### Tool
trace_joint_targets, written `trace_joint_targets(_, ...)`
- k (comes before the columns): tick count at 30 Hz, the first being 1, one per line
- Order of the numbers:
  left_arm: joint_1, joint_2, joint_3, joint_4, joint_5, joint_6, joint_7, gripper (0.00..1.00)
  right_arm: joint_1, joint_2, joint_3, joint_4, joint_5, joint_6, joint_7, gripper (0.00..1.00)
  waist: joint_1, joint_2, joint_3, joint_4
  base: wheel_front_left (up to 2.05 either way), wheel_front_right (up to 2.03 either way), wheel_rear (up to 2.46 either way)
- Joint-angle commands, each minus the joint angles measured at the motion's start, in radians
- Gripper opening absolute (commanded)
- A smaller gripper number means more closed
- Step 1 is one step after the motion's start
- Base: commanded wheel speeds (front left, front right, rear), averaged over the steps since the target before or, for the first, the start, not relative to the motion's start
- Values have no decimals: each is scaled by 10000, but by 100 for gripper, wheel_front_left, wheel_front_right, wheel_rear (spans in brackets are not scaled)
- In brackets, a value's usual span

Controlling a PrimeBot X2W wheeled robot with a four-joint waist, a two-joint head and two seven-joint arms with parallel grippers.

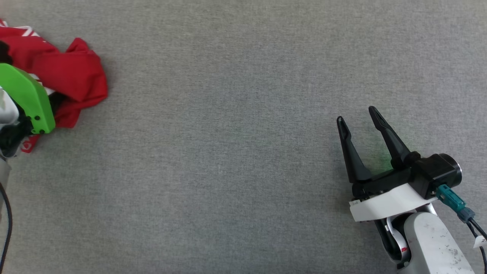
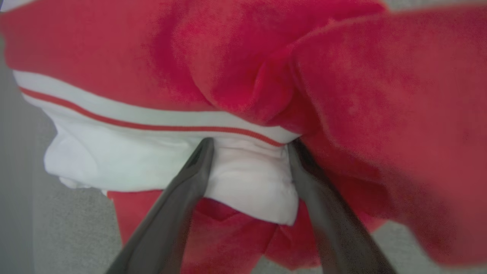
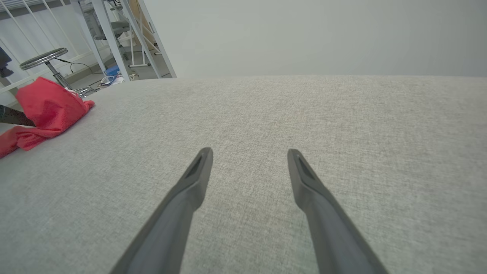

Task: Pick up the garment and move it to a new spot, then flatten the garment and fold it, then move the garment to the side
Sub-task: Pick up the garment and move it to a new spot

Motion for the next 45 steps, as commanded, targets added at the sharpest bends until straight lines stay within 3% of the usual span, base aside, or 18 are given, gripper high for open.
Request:
trace_joint_targets(1, -9, -27, -195, 123, -247, -26, 205, 79, -161, -29, -20, -51, -75, -6, -47, 100, -1, 0, 309, -308, 0, 0, 0)
trace_joint_targets(2, 26, -36, -260, 136, -399, -26, 239, 18, -156, -32, -42, -37, -77, -6, -47, 100, -1, 0, 295, -294, 0, 0, 0)
trace_joint_targets(3, 53, -42, -311, 122, -500, -26, 218, 0, -150, -32, -64, -20, -81, -6, -47, 100, -1, 0, 267, -273, 0, 0, 0)
trace_joint_targets(10, 124, 121, -609, -36, -496, -26, -969, 0, -25, 14, -111, 197, -100, -6, -47, 100, -1, 0, -433, -27, 0, 0, 0)
trace_joint_targets(16, -11, 338, -750, -626, 324, 120, -2519, 0, 260, 124, -246, 394, -3, -6, -47, 100, -1, 0, -1420, 110, 0, 0, 0)
trace_joint_targets(21, -195, 623, -1032, -1882, 1199, 305, -3452, 0, 689, 304, -483, 604, 146, -6, -47, 100, -1, 0, -2581, 113, 0, 0, 0)
trace_joint_targets(26, -258, 571, -1398, -3170, 1617, 283, -3684, 0, 1021, 463, -730, 688, 285, -6, -47, 100, -1, 0, -3335, -91, 0, 0, 0)
trace_joint_targets(30, -250, 251, -1746, -4121, 1736, 248, -3705, 0, 1214, 546, -874, 715, 328, -6, -47, 100, -1, 0, -3757, -410, 0, 0, 0)
trace_joint_targets(37, -214, -926, -2426, -5108, 1818, 250, -4044, 0, 1453, 608, -1203, 681, 363, -6, -47, 100, -1, 0, -4216, -1320, 0, 0, 0)
trace_joint_targets(45, -160, -2472, -3250, -4700, 1912, 230, -4893, 0, 1548, 628, -1386, 545, 458, -6, -47, 100, -1, 0, -4109, -2633, 0, 0, 0)
